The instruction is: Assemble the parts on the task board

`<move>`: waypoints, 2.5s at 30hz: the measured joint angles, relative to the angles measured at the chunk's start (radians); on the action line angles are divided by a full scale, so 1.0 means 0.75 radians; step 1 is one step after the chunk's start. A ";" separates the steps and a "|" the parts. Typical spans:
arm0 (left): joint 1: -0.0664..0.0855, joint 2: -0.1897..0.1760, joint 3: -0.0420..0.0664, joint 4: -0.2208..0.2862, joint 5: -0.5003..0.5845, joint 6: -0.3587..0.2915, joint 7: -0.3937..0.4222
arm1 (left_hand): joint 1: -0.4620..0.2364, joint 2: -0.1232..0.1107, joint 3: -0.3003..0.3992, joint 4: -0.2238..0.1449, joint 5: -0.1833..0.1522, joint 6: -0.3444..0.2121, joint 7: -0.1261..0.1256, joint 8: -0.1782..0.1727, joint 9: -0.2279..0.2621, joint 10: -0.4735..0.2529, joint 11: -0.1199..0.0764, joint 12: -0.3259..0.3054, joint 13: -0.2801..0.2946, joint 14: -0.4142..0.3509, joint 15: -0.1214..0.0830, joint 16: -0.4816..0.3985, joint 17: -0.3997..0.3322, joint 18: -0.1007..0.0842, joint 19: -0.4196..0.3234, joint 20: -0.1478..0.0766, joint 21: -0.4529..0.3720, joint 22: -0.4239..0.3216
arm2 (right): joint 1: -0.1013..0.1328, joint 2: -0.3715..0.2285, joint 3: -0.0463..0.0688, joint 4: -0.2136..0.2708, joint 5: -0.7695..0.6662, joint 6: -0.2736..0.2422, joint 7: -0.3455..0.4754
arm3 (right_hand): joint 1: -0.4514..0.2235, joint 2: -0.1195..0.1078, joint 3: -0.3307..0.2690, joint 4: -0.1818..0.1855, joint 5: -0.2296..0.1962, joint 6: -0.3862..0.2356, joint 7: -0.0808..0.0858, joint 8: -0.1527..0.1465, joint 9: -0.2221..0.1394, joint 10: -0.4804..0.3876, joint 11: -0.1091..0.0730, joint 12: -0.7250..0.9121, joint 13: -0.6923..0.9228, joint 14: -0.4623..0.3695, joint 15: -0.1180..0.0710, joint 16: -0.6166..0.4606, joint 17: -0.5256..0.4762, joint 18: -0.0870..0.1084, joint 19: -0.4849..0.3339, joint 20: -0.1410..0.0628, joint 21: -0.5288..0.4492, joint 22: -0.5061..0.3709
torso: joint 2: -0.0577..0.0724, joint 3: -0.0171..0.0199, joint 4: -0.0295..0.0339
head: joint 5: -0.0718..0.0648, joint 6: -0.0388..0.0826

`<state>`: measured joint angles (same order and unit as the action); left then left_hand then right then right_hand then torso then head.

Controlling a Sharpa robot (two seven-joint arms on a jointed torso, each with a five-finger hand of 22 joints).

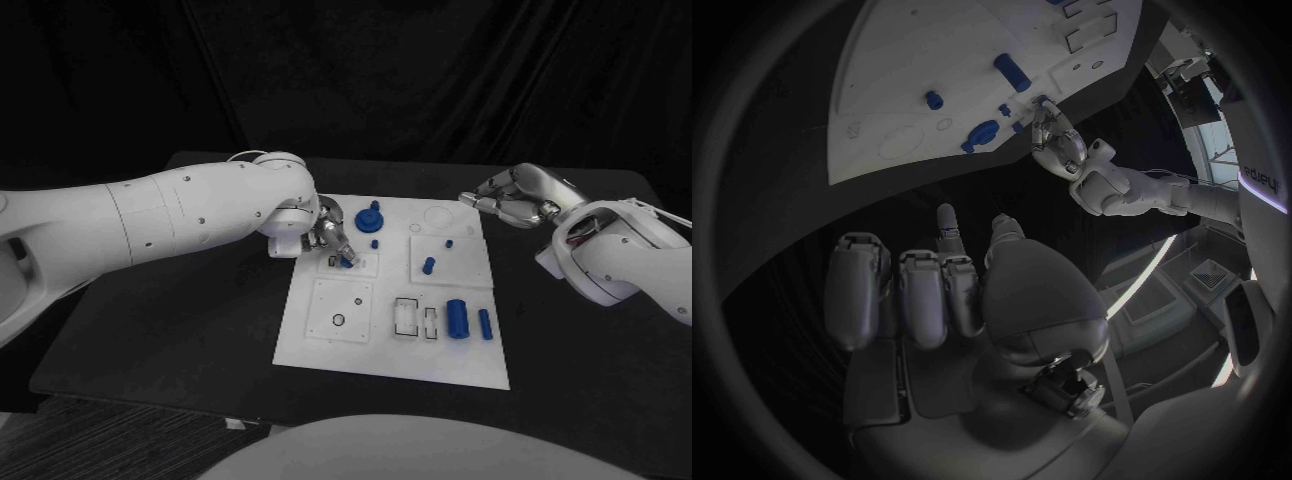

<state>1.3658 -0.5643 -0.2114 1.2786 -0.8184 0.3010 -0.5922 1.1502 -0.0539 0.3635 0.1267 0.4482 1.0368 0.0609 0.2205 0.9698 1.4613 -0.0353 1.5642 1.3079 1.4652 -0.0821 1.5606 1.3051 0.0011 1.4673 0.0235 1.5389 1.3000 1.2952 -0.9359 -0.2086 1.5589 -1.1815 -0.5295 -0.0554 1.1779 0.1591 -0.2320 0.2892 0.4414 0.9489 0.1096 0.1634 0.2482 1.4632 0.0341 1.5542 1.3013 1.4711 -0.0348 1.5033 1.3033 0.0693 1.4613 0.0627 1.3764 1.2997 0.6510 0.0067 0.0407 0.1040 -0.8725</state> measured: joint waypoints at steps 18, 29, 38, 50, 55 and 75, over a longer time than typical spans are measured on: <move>-0.002 -0.005 0.000 0.001 0.003 -0.017 0.001 | 0.000 0.000 0.000 0.000 0.000 0.000 0.000 0.000 0.000 0.000 0.000 0.000 0.000 0.000 0.000 0.000 0.000 0.000 0.000 0.000 0.000 0.000 | -0.003 0.000 0.000 -0.002 0.000 0.001 -0.001 | 0.000 0.000 0.000 0.000 0.000 0.000 0.000 0.000 0.000 0.000 0.000 0.000 0.000 0.000 0.000 0.000 0.000 0.000 0.000 0.000 0.000 0.000 | 0.000 0.0001 0.0000 | -0.005 0.000; -0.002 -0.009 -0.001 0.001 0.003 -0.036 0.002 | 0.000 0.000 0.000 0.000 0.000 0.000 0.000 0.000 0.000 0.000 0.000 0.000 0.000 0.000 0.000 0.000 0.000 0.000 0.000 0.000 0.000 0.000 | -0.004 0.000 0.000 -0.004 0.000 0.002 -0.002 | 0.000 0.000 0.000 0.000 0.000 0.000 0.000 0.000 0.000 0.000 0.000 0.000 0.000 0.000 0.000 0.000 0.000 0.000 0.000 0.000 0.000 0.000 | 0.000 0.0000 0.0004 | -0.006 0.000; -0.004 0.001 -0.002 -0.001 0.002 -0.046 0.002 | 0.000 0.000 0.000 0.000 0.000 0.000 0.000 0.000 -0.001 0.000 0.000 0.000 0.000 0.000 0.000 0.000 0.000 0.000 0.000 0.000 0.000 0.000 | -0.004 0.002 0.000 -0.005 0.000 0.003 -0.003 | 0.000 0.000 0.000 0.000 0.000 0.000 0.000 0.000 0.000 0.000 0.000 0.000 0.000 0.000 0.000 0.000 0.000 0.000 0.000 0.000 0.000 0.000 | 0.000 0.0000 0.0003 | -0.002 0.000; -0.004 0.006 -0.002 -0.012 0.002 -0.046 0.001 | 0.000 0.000 0.000 0.000 0.000 0.000 0.000 0.000 -0.001 0.000 0.000 0.000 0.000 0.000 0.000 0.000 0.000 0.000 0.000 0.000 0.000 0.000 | -0.005 0.002 0.000 -0.006 0.000 0.005 -0.004 | 0.000 0.000 0.000 0.000 0.000 0.000 0.000 0.000 -0.001 0.000 0.000 0.000 0.000 0.000 0.000 0.000 0.000 0.000 0.000 0.000 0.000 0.000 | 0.000 0.0001 0.0003 | -0.004 0.000; -0.005 0.008 -0.002 -0.014 0.002 -0.045 0.001 | 0.000 0.000 0.000 0.000 0.000 0.000 0.000 0.000 -0.001 0.000 0.000 0.000 0.000 0.000 0.000 0.000 0.000 0.000 0.000 0.000 0.000 0.000 | -0.006 0.002 0.000 -0.006 0.000 0.005 -0.005 | 0.000 0.000 0.000 0.000 0.000 0.000 0.000 0.000 -0.001 0.000 0.000 0.000 0.000 0.000 0.000 0.000 0.000 0.000 0.000 0.000 0.000 0.000 | 0.000 0.0001 0.0003 | -0.002 0.000; -0.010 0.006 0.001 -0.013 -0.020 -0.044 0.006 | 0.000 0.000 0.013 -0.013 0.000 0.001 0.000 0.000 -0.001 0.000 0.000 0.000 0.000 0.000 0.000 0.000 0.000 0.000 0.000 0.000 0.000 0.000 | -0.014 0.000 0.000 -0.006 0.000 0.006 -0.005 | 0.000 0.000 0.000 0.000 0.000 0.000 0.000 0.000 -0.001 0.000 0.000 0.000 0.000 0.000 0.000 0.000 0.000 0.000 0.000 0.000 0.000 0.000 | 0.000 0.0003 0.0003 | -0.001 0.000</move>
<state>1.3584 -0.5596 -0.2106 1.2686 -0.8331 0.2683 -0.5874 1.1502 -0.0539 0.3731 0.1170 0.4482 1.0371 0.0611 0.2207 0.9693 1.4613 -0.0353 1.5642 1.3079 1.4652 -0.0821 1.5606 1.3051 0.0011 1.4673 0.0235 1.5388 1.3000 1.2847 -0.9357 -0.2086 1.5544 -1.1815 -0.5250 -0.0594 1.1780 0.1591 -0.2320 0.2893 0.4414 0.9488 0.1096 0.1633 0.2475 1.4632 0.0341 1.5542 1.3012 1.4711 -0.0348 1.5033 1.3033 0.0692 1.4613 0.0627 1.3763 1.2997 0.6510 0.0069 0.0409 0.1031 -0.8725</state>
